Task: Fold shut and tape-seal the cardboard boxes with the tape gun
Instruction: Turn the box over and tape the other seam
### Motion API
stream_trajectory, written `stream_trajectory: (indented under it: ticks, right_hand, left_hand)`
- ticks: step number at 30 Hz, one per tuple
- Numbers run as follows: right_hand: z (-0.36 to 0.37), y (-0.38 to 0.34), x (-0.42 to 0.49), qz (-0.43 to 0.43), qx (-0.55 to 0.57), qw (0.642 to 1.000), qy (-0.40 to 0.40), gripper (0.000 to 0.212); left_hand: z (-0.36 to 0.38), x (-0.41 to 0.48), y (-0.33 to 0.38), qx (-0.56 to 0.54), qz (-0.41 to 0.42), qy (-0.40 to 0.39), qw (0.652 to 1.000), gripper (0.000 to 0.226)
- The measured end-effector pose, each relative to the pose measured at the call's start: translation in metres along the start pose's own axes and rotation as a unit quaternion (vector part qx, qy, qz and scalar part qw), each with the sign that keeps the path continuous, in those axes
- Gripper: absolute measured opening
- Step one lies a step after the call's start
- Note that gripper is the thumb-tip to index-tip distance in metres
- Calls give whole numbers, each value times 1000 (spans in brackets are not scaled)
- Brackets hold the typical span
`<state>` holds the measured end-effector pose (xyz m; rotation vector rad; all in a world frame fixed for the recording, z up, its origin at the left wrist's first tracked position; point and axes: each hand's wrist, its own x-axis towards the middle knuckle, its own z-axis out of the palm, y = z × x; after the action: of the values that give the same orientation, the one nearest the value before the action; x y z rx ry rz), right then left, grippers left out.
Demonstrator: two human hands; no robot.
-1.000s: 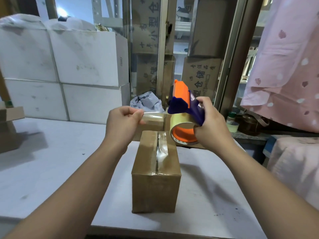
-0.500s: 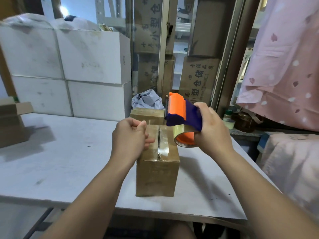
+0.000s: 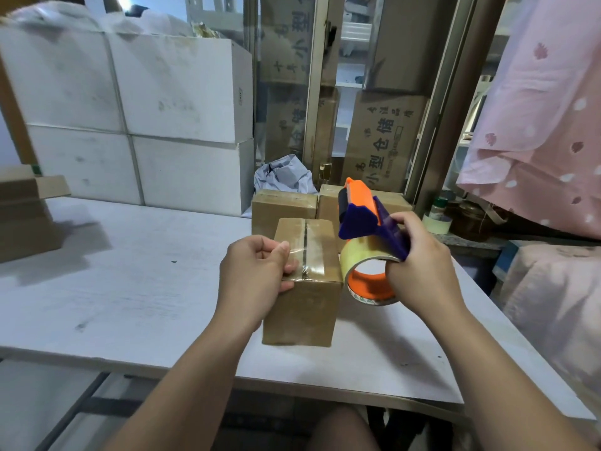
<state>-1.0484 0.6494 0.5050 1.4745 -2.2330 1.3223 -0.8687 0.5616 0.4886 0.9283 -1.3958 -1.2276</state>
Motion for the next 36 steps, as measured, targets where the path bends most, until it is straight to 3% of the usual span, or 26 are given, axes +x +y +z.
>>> stream_trajectory:
  ticks: [9,16,20,24,36]
  right_hand:
    - [12,10,30,9,-26,999,18,60]
    - [0,7,32,-7,108,994,-11,55]
    - [0,7,33,-43,11,996,-71,53]
    - [4,3,31,-95,-63,990,-83,46]
    - [2,-11,31,-77,-70,988,-113,53]
  left_hand:
    - [30,38,-6,9,4,17,1000,20]
    - [17,51,-1,87,68,19,994,19]
    - [3,45,11,158,120,31,980,22]
    - [-8,42,17,159,140,61,975,21]
    - [-18,53,-16,143,-11,37,989,30]
